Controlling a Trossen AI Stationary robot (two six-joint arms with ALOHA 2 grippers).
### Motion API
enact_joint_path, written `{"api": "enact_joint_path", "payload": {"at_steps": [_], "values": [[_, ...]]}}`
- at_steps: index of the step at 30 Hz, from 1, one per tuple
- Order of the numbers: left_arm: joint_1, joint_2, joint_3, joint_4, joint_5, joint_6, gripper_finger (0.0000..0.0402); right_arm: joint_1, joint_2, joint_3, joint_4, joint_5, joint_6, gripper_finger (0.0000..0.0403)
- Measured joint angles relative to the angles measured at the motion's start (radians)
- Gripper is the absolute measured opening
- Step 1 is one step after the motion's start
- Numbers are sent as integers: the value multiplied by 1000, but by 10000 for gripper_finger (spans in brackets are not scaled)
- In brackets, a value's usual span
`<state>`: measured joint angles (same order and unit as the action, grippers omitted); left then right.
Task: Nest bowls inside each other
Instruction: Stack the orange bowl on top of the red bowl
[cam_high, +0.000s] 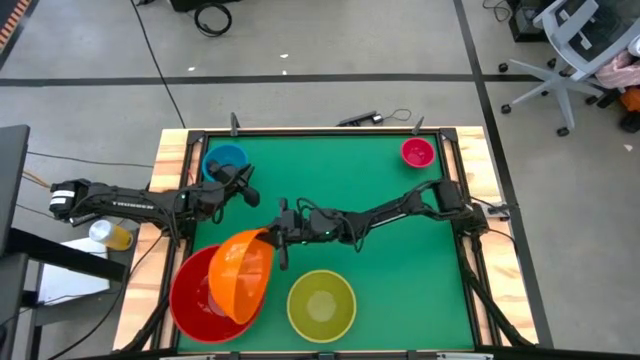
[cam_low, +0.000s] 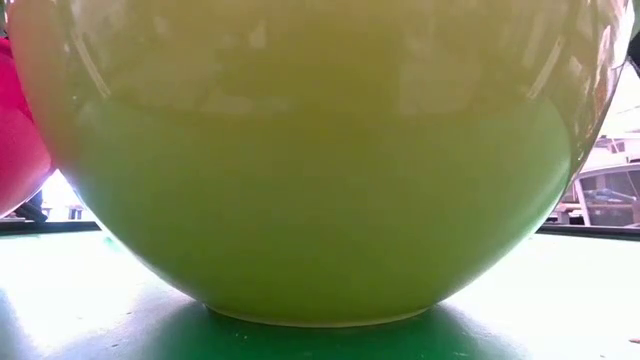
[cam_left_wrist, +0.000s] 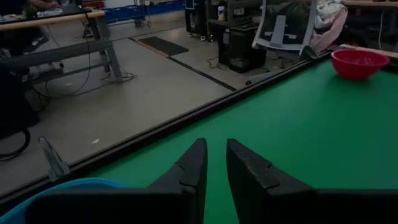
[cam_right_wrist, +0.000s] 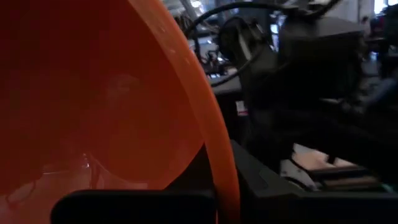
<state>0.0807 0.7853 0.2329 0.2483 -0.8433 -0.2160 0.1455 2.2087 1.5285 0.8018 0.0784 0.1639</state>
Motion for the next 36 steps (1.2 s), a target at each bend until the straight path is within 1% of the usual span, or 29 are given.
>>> {"api": "enact_joint_path", "payload": {"at_steps": [9,12,23,27,31,33,36], "values": [[0,0,0,-12,0,54,64,0,157,164,-1,-165,-9,22],[1,0,0,-26,0,55,64,-4,181,183,-5,-177,-10,23],[2,-2,0,-41,-8,55,64,-25,173,186,-9,-179,-7,24],[0,-28,0,-40,-9,55,64,-26,127,185,-42,-126,-31,21],[-22,-88,0,-45,-23,89,64,-50,35,179,-213,-112,2,21],[-45,-124,0,-55,-29,114,64,-64,-21,141,-278,-104,8,20],[-87,-181,0,-66,-35,132,64,-84,-142,11,-331,-62,-6,16]]}}
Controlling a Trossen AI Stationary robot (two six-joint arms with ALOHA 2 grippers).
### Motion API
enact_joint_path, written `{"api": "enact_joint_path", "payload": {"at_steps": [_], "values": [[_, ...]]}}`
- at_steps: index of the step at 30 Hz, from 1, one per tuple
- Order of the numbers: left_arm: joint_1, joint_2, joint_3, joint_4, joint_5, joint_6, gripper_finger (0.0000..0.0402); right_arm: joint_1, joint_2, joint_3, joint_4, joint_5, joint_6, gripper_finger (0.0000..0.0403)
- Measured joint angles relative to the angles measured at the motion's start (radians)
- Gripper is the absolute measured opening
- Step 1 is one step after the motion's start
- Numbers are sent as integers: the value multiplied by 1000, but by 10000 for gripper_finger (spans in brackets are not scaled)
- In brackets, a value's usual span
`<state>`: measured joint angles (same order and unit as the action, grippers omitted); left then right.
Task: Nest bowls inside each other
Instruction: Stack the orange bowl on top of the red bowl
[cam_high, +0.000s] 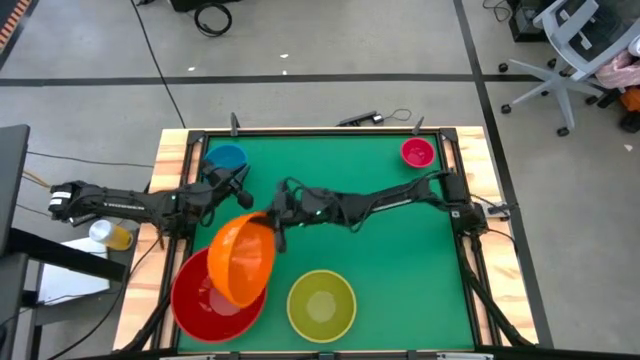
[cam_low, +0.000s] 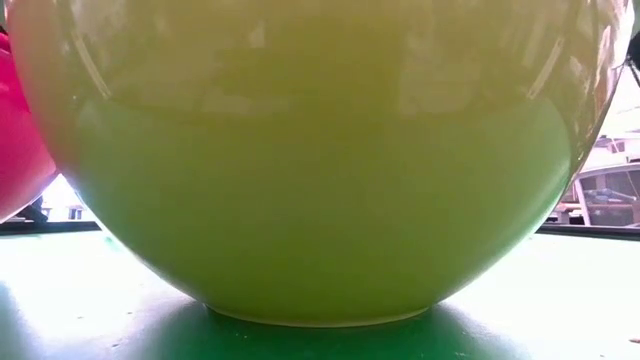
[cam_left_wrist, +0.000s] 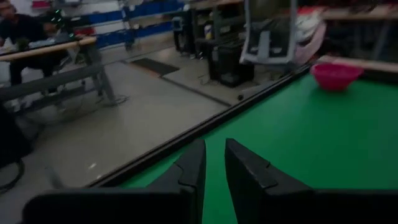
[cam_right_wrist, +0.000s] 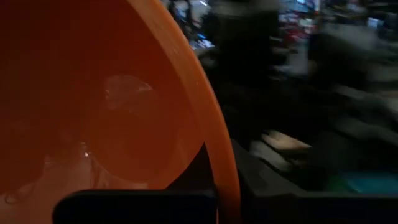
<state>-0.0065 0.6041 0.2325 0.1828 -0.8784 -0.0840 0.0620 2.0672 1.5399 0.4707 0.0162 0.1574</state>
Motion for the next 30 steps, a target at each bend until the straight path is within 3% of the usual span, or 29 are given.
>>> {"api": "enact_joint_path", "payload": {"at_steps": [6,9,11,13,15,19,30], "values": [[-117,-97,0,10,26,43,78,-28,-330,-427,-57,225,-13,15],[-150,-90,0,75,77,77,113,-53,-446,-587,-98,381,49,15],[-154,-53,2,156,167,66,147,-71,-498,-644,-133,462,91,15],[-154,9,38,200,272,61,186,-84,-517,-663,-182,525,126,15],[-155,82,100,188,301,81,225,-96,-511,-663,-240,545,138,15],[-142,229,248,92,157,159,277,-111,-480,-661,-249,550,152,15],[-90,552,603,-258,131,153,290,-144,-474,-658,-245,626,162,18]]}}
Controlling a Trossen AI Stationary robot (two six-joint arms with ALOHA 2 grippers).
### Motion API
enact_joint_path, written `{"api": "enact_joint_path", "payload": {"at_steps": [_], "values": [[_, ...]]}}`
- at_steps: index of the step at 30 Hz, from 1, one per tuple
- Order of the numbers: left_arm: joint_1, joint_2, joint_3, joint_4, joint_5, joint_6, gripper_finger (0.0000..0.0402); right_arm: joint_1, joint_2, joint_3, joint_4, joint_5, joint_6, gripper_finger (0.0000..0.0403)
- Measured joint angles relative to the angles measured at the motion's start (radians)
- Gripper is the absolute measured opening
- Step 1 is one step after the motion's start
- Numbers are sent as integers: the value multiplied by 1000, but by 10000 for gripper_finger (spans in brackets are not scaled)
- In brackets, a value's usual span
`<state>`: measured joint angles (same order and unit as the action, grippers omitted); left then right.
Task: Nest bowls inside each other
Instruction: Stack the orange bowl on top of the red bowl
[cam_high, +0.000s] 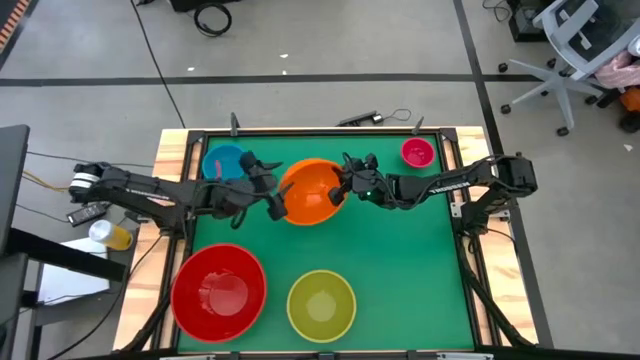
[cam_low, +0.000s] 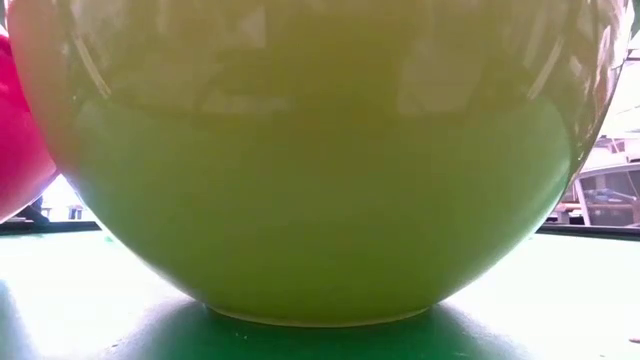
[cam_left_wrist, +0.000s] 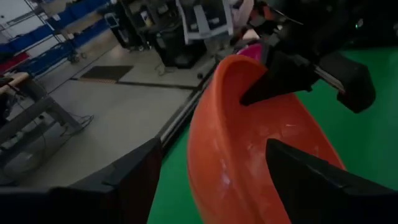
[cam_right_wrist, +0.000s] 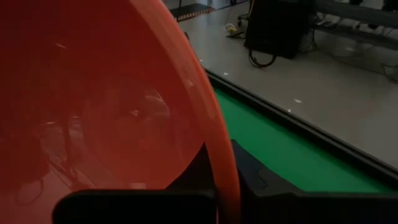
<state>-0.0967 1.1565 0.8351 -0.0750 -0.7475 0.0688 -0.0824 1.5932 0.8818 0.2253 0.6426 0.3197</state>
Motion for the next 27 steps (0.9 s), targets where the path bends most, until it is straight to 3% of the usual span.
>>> {"api": "enact_joint_path", "payload": {"at_steps": [8,11,15,19,27], "values": [[45,107,145,-185,0,-24,261,1,0,0,0,9,-6,19],[74,127,176,-282,23,-44,215,2,0,0,9,14,-11,20],[94,129,189,-336,81,-60,123,2,0,0,19,2,-28,34],[101,123,190,-339,45,-71,25,7,-4,0,40,-37,-31,76],[128,82,194,-439,99,-85,10,67,-136,1,49,-106,-126,179]]}}
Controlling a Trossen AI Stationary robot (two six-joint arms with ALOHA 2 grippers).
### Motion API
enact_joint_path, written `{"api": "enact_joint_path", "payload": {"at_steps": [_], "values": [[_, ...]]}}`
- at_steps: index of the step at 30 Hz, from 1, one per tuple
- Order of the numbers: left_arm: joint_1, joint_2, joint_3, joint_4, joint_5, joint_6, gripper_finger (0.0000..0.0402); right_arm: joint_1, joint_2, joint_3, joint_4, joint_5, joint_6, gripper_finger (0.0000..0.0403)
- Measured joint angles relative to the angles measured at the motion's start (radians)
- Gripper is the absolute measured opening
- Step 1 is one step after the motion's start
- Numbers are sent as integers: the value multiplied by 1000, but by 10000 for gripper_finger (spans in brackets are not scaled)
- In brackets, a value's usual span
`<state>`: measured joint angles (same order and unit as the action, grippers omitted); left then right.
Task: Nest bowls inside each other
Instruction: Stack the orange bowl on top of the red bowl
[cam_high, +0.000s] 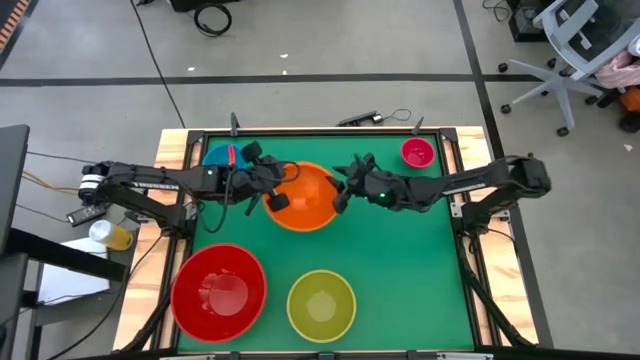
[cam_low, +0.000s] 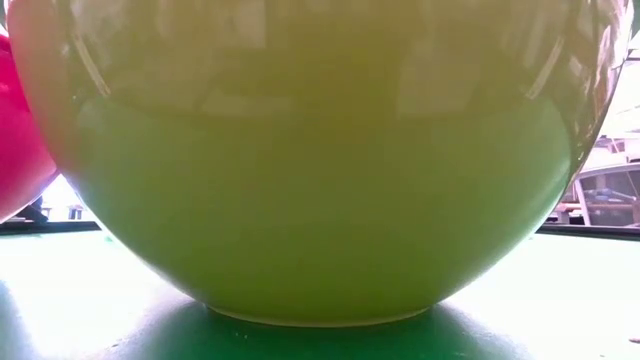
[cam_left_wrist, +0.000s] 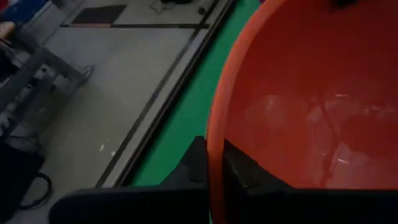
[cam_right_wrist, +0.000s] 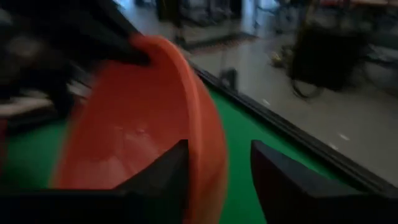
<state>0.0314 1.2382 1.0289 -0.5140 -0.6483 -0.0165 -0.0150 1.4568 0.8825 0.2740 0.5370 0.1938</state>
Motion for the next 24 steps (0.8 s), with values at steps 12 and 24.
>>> {"api": "enact_joint_path", "payload": {"at_steps": [12,24], "values": [[3,-51,354,-809,264,-72,8,179,-292,-1,-255,303,-59,203],[-153,-129,215,-999,626,-279,8,184,-300,-44,-250,326,-48,203]]}}
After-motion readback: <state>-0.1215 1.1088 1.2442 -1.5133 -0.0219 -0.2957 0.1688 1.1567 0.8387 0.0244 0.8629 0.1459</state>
